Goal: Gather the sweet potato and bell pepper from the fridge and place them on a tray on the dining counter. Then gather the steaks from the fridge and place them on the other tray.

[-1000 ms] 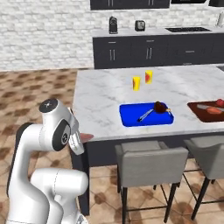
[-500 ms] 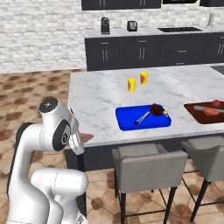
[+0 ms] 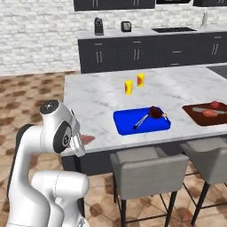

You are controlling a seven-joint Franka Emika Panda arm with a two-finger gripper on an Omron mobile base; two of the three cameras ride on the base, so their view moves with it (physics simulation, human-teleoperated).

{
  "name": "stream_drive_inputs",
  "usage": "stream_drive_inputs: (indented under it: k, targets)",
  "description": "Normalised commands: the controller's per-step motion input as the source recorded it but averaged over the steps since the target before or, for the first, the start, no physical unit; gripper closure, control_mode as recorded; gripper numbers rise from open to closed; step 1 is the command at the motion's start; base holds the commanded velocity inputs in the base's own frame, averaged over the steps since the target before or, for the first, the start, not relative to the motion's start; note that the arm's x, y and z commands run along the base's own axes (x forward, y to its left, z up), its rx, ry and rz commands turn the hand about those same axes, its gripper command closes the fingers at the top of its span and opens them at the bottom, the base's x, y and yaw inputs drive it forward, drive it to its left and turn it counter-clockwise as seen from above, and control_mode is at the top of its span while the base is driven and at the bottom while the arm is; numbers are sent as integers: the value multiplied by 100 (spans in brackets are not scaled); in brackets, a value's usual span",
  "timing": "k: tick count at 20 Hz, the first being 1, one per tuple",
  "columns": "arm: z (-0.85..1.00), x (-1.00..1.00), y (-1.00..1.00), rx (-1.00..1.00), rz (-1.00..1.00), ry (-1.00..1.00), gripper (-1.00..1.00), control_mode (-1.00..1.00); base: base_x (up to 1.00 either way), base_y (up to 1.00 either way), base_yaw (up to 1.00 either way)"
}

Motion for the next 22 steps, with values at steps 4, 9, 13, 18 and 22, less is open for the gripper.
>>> stream_drive_inputs:
  k: [4, 9, 13, 18, 22]
  targets:
    - [0, 0, 0, 0, 0, 0, 100, 100, 30, 36, -11]
    - [0, 0, 0, 0, 0, 0, 100, 100, 24, 43, -10]
    - [0, 0, 0, 0, 0, 0, 100, 100, 14, 42, -9]
    - [0, 0, 0, 0, 0, 0, 100, 100, 5, 31, -9]
    - [0, 0, 0, 0, 0, 0, 100, 100, 11, 30, -9]
